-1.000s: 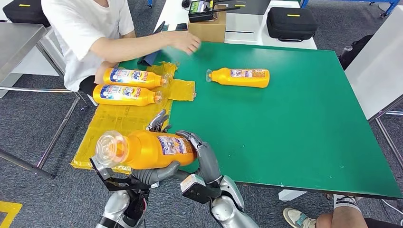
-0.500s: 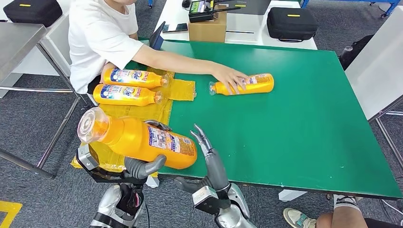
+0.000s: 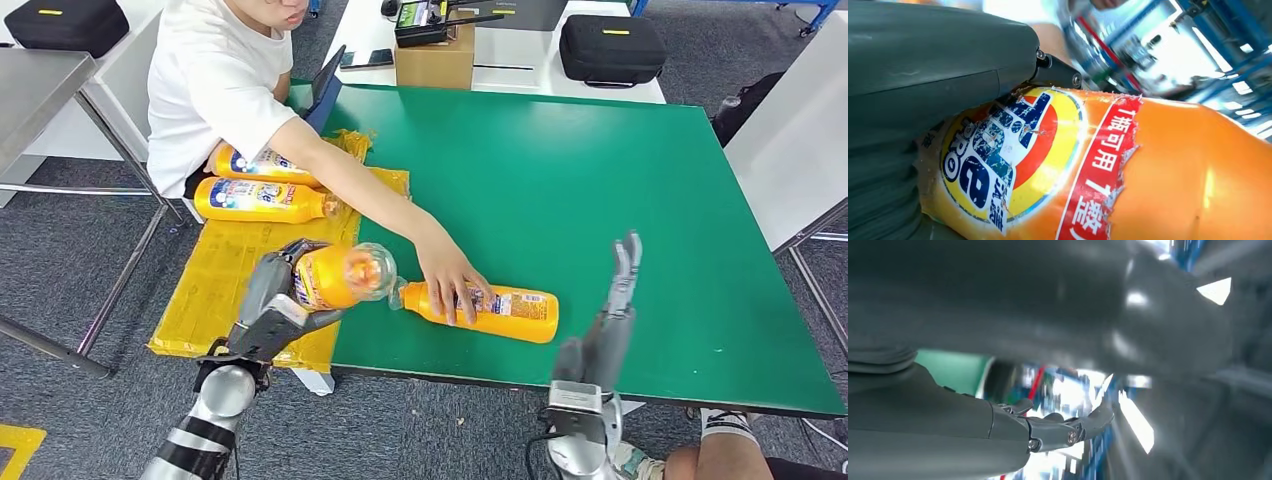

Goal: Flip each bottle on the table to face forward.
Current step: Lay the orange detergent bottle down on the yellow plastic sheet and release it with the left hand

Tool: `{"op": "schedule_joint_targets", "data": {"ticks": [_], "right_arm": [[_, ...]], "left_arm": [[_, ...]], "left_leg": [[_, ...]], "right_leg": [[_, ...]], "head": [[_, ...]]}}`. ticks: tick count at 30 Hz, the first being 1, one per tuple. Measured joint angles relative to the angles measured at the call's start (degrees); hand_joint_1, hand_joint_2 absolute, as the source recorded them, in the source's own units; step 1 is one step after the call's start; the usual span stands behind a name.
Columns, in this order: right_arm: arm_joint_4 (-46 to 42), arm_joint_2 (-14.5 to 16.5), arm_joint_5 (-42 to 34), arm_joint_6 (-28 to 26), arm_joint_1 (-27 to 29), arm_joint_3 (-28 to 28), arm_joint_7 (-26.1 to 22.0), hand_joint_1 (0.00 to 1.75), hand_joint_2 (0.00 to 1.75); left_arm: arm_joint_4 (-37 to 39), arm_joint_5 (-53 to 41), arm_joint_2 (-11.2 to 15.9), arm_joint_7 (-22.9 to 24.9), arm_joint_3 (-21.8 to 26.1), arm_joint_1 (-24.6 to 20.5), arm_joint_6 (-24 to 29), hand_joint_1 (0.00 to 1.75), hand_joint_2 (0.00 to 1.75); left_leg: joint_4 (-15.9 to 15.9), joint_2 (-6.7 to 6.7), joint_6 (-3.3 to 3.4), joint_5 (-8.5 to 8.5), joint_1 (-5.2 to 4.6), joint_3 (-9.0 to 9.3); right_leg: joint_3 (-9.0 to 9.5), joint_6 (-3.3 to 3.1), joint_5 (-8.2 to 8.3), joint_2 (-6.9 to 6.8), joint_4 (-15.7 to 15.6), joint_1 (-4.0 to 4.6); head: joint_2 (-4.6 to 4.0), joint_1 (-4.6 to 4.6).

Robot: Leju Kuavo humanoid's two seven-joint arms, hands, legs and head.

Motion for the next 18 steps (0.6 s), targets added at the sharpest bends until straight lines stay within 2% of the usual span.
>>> {"op": "schedule_joint_targets", "data": {"ticks": [3, 8, 12, 18], "right_arm": [[-3.49, -0.45, -1.29, -1.23, 0.26, -2.97, 0.00, 0.00, 0.00], [-5.37, -0.79, -2.70, -0.76, 0.17, -4.98, 0.00, 0.00, 0.00], [-5.37, -0.96, -3.02, -0.33, 0.15, -5.18, 0.00, 0.00, 0.00], [-4.65, -1.17, -3.77, 1.10, 0.12, -5.04, 0.00, 0.00, 0.00]], "left_arm": [[5.82, -10.30, 2.85, 1.39, 0.01, -2.21, 3.36, 1.75, 1.75], [16.10, -16.97, 6.28, 4.33, -0.02, -6.29, 1.81, 1.75, 1.75], [22.76, -19.07, 8.08, 5.10, -0.05, -9.49, 1.79, 1.75, 1.75], [33.68, -21.37, 10.50, 8.68, 1.37, -15.81, 3.29, 1.75, 1.75]], "left_leg": [[0.00, 0.03, -0.01, 0.01, 0.00, 0.00], [0.00, -0.01, -0.01, 0.02, 0.00, -0.01], [0.00, 0.00, -0.01, 0.02, 0.00, 0.00], [-0.02, 0.01, -0.02, 0.01, 0.02, 0.19]], "right_leg": [[-0.02, 0.00, 0.01, 0.01, 0.00, 0.00], [0.00, 0.00, 0.00, 0.00, 0.01, 0.00], [0.02, 0.00, 0.01, 0.00, 0.01, 0.00], [0.20, -0.01, 0.01, 0.01, 0.04, 0.01]], "head": [[0.00, 0.00], [-0.01, 0.01], [-0.01, 0.00], [-0.01, 0.00]]}}
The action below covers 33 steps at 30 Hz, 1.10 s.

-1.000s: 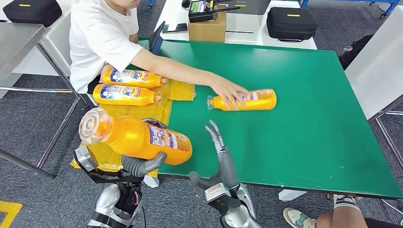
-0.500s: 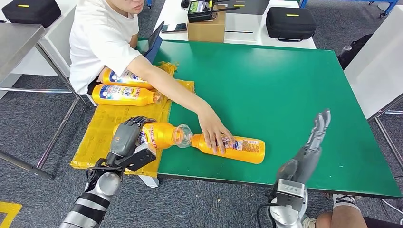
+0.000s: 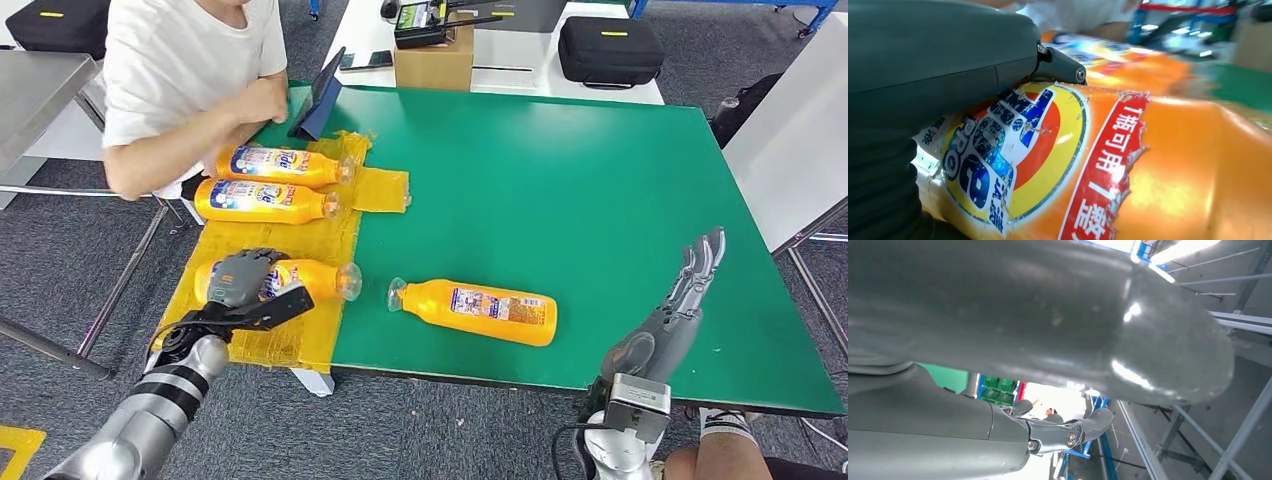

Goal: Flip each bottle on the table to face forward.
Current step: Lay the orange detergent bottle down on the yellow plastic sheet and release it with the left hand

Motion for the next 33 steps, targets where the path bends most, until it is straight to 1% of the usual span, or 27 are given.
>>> {"op": "schedule_joint_targets", "data": {"ticks": [3, 6, 9, 10, 13, 14, 17, 24, 28, 33], "right_arm": [[0.93, -0.14, -0.50, 0.28, -0.30, 0.63, 0.00, 0.00, 0.00], [1.94, -0.19, -0.43, 0.49, -0.69, 1.35, 0.00, 0.00, 0.00], [2.83, -0.22, -0.49, 0.92, -1.05, 1.98, 0.00, 0.00, 0.00], [3.11, -0.23, -0.56, 1.04, -1.19, 2.16, 0.00, 0.00, 0.00], [3.90, -0.30, -1.13, 1.30, -1.63, 2.64, 0.00, 0.00, 0.00], [4.12, -0.33, -1.38, 1.33, -1.80, 2.78, 0.00, 0.00, 0.00], [4.67, -0.50, -1.93, 1.47, -2.26, 3.10, 0.00, 0.00, 0.00], [5.60, -0.91, -2.72, 1.91, -3.18, 3.64, 0.00, 0.00, 0.00], [6.05, -1.09, -3.05, 1.91, -4.04, 3.86, 0.00, 0.00, 0.00], [6.40, -1.27, -3.32, 1.93, -4.37, 4.25, 0.00, 0.00, 0.00]], "left_arm": [[5.69, -1.48, 1.32, 1.48, 1.07, -3.15, 1.07, 1.75, 1.75], [9.76, -1.08, 1.85, 2.33, 2.49, -5.60, 1.07, 1.75, 1.75], [12.49, -0.72, 2.11, 1.12, 3.38, -7.15, 0.15, 1.75, 1.75], [13.11, -0.54, 2.15, 0.33, 3.66, -7.51, -0.42, 1.67, 1.75], [14.50, -0.27, 2.21, -2.80, 4.29, -8.14, -3.09, 0.42, 1.75], [14.76, -0.08, 2.25, -4.15, 4.41, -8.18, -4.18, 0.07, 1.75], [15.19, 0.65, 2.42, -7.70, 4.66, -8.05, -6.67, 0.00, 1.75], [14.94, 2.40, 2.50, -13.83, 4.96, -6.63, -10.55, 0.00, 1.75], [13.79, 3.02, 2.56, -15.36, 4.97, -5.76, -11.85, 0.00, 1.75], [13.02, 3.17, 2.59, -15.77, 4.96, -5.23, -12.15, 0.00, 1.75]], "left_leg": [[0.00, 0.01, -0.02, 0.02, 0.02, 0.07], [0.00, 0.01, -0.04, 0.03, 0.01, 0.14], [0.00, 0.00, -0.04, 0.03, 0.01, 0.21], [0.00, 0.00, -0.04, 0.02, 0.01, 0.23], [-0.01, -0.01, -0.05, 0.02, 0.01, 0.33], [-0.01, -0.02, -0.05, 0.02, 0.01, 0.35], [-0.01, -0.02, -0.05, 0.02, 0.01, 0.38], [-0.01, -0.36, -0.04, 0.03, -0.05, 0.44], [-0.01, -0.43, -0.05, 0.05, -0.05, 0.46], [-0.01, -0.43, -0.06, 0.06, -0.05, 0.46]], "right_leg": [[0.02, -0.01, 0.00, 0.00, 0.08, 0.01], [0.08, -0.01, 0.00, 0.00, 0.13, 0.00], [0.14, -0.02, 0.00, 0.00, 0.13, 0.00], [0.17, -0.02, -0.01, 0.00, 0.13, 0.00], [0.29, -0.04, -0.03, -0.01, 0.13, 0.00], [0.32, -0.04, -0.03, -0.01, 0.13, 0.00], [0.35, -0.04, -0.03, -0.01, 0.14, 0.00], [0.51, -0.03, -0.09, -0.21, 0.13, -0.07], [0.55, -0.04, -0.10, -0.27, 0.13, -0.06], [0.57, -0.04, -0.09, -0.27, 0.13, -0.07]], "head": [[0.00, 0.01], [0.00, 0.00], [0.00, 0.00], [0.00, 0.00], [0.01, -0.01], [0.01, -0.01], [0.01, -0.01], [0.01, -0.01], [0.00, -0.01], [0.01, -0.01]]}}
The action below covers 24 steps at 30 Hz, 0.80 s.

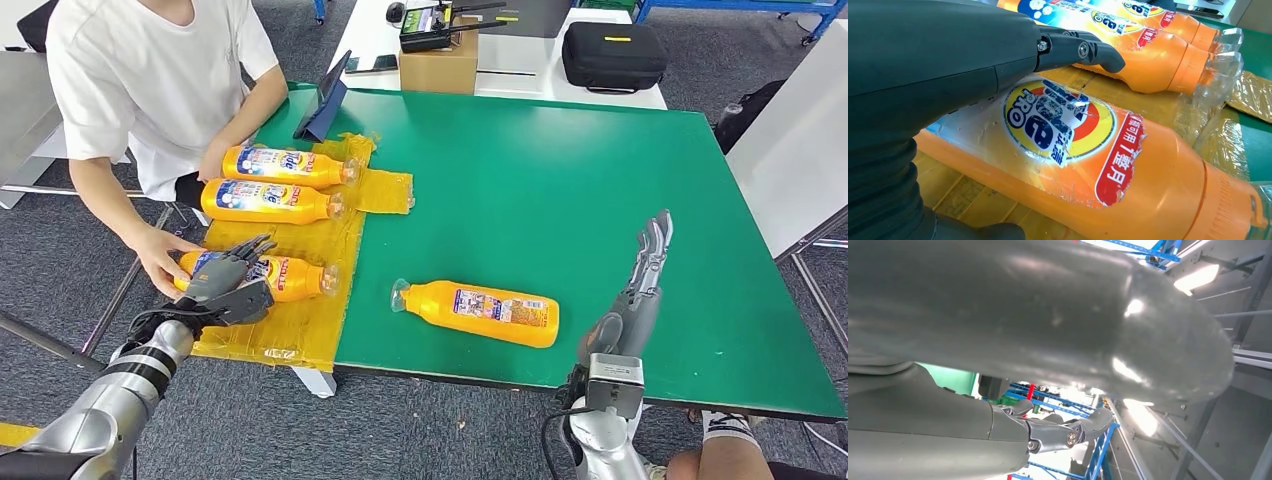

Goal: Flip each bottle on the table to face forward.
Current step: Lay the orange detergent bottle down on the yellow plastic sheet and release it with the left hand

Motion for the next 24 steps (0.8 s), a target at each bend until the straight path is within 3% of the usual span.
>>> {"op": "schedule_joint_targets", "data": {"ticks": [8, 13, 16, 19, 24], "right_arm": [[0.99, -0.10, -0.13, 0.75, -1.37, 0.82, 0.00, 0.00, 0.00], [1.37, -0.18, -0.15, 0.12, -1.80, 1.28, 0.00, 0.00, 0.00], [1.37, -0.37, 0.26, -0.86, -1.49, 1.33, 0.00, 0.00, 0.00], [1.37, -0.55, 1.34, -1.45, -0.65, 1.27, 0.00, 0.00, 0.00], [2.40, -0.39, 5.41, 1.03, 0.41, 0.20, 0.42, 0.00, 0.00]], "left_arm": [[-2.40, 5.09, -0.01, -3.79, -0.01, 2.12, -1.87, 0.00, 1.75], [-7.13, 14.54, -0.85, -8.15, 1.36, 5.54, -7.44, 0.00, 1.75], [-14.24, 25.29, -3.39, -8.61, 3.47, 9.45, -12.94, 0.00, 1.75], [-24.14, 38.32, -7.75, -6.68, 5.93, 13.34, -17.37, 0.00, 1.75], [-39.36, 56.49, -13.67, -3.69, 8.23, 17.65, -19.13, 0.00, 1.75]], "left_leg": [[0.00, -0.01, 0.00, -0.01, -0.01, -0.01], [0.01, 0.01, -0.01, -0.01, 0.00, -0.02], [0.03, 0.13, 0.00, -0.01, 0.00, -0.11], [0.05, 0.03, 0.01, 0.01, -0.01, -0.31], [0.05, 0.11, 0.01, -0.07, -0.01, -0.43]], "right_leg": [[-0.02, 0.00, 0.00, -0.03, -0.01, 0.00], [-0.09, -0.01, -0.01, -0.03, -0.02, 0.00], [-0.27, -0.02, 0.02, 0.00, -0.03, 0.00], [-0.38, -0.01, 0.03, -0.03, -0.03, -0.01], [-0.50, 0.02, 0.04, 0.08, -0.04, 0.00]], "head": [[0.00, 0.00], [0.00, 0.01], [0.00, 0.00], [0.00, 0.02], [0.00, 0.01]]}}
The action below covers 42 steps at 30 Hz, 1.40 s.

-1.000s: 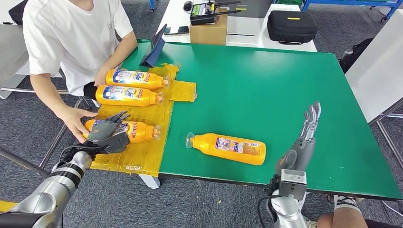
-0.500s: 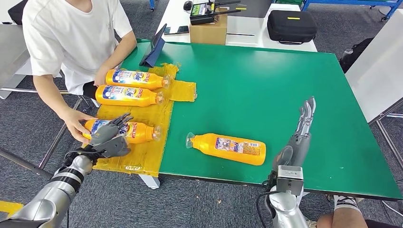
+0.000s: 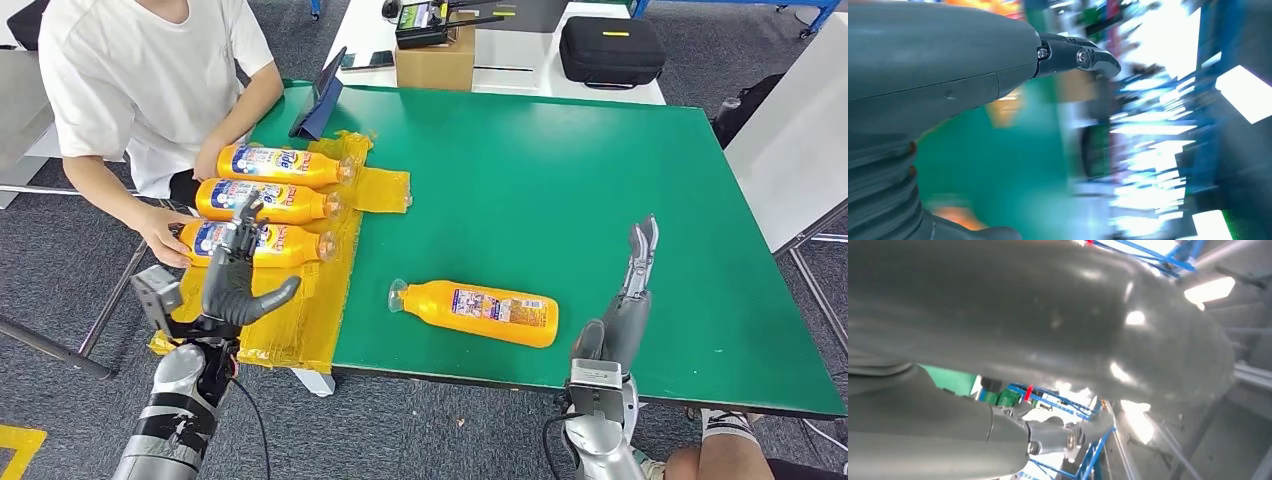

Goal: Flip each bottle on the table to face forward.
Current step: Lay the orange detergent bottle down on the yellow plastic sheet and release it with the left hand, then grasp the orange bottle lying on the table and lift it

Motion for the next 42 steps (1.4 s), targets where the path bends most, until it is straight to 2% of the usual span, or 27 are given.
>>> {"op": "schedule_joint_targets", "data": {"ticks": [4, 8, 12, 18, 26, 38, 42], "right_arm": [[4.89, 1.23, 8.42, 6.42, 0.48, -3.94, 1.44, 0.00, 0.00], [8.15, 1.99, 13.68, 7.82, 1.31, -7.07, 2.65, 0.00, 1.75], [11.92, 1.96, 19.48, 9.34, 1.29, -8.50, 6.58, 0.00, 1.75], [15.66, 1.78, 22.27, 9.78, 0.63, -9.31, 8.39, 0.00, 1.75], [19.22, 0.85, 28.43, 9.65, 0.09, -9.32, 12.18, 0.00, 1.75], [27.60, -0.55, 34.25, 9.27, -4.46, -8.67, 15.44, 0.00, 1.75], [30.96, -0.67, 36.45, 11.07, -7.09, -7.14, 17.31, 0.00, 1.75]], "left_arm": [[-11.04, 9.77, -2.88, -0.44, 1.44, 4.81, 1.39, 0.00, 1.75], [-18.35, 14.24, -5.38, -0.22, 2.66, 9.26, 2.26, 0.00, 1.75], [-22.38, 15.16, -7.19, -0.70, 2.87, 12.88, 2.17, 0.00, 1.75], [-25.37, 13.91, -8.48, -1.51, 2.86, 15.75, 2.45, 0.00, 1.75], [-28.08, 4.83, -10.58, -5.57, -0.25, 20.13, 8.27, 0.00, 1.75], [-28.20, 2.49, -10.64, -5.99, -4.55, 21.04, 11.41, 0.00, 1.75], [-27.79, 1.53, -10.62, -5.96, -4.96, 20.81, 12.16, 0.00, 1.75]], "left_leg": [[0.00, 0.07, -0.04, -0.05, 0.02, -0.05], [-0.01, -0.05, -0.05, -0.05, 0.06, -0.13], [-0.02, 0.01, -0.05, -0.06, 0.04, -0.15], [-0.02, -0.05, -0.05, -0.05, 0.03, -0.16], [-0.02, -0.05, -0.05, -0.06, 0.03, -0.17], [-0.02, -0.05, -0.03, -0.04, 0.03, -0.16], [-0.02, -0.03, -0.03, -0.04, 0.03, -0.17]], "right_leg": [[-0.11, -0.01, -0.03, 0.02, -0.02, 0.05], [-0.13, -0.05, -0.10, -0.06, -0.01, 0.07], [-0.14, -0.05, -0.10, -0.05, -0.02, 0.05], [-0.13, -0.04, -0.09, -0.07, -0.03, 0.04], [-0.15, -0.04, -0.10, -0.07, -0.03, 0.04], [-0.13, -0.04, -0.07, -0.07, -0.03, 0.05], [-0.14, -0.04, -0.07, -0.06, -0.02, 0.05]], "head": [[-0.01, -0.02], [-0.01, 0.00], [-0.01, 0.00], [0.00, 0.00], [-0.01, 0.00], [0.00, 0.00], [0.00, -0.01]]}}
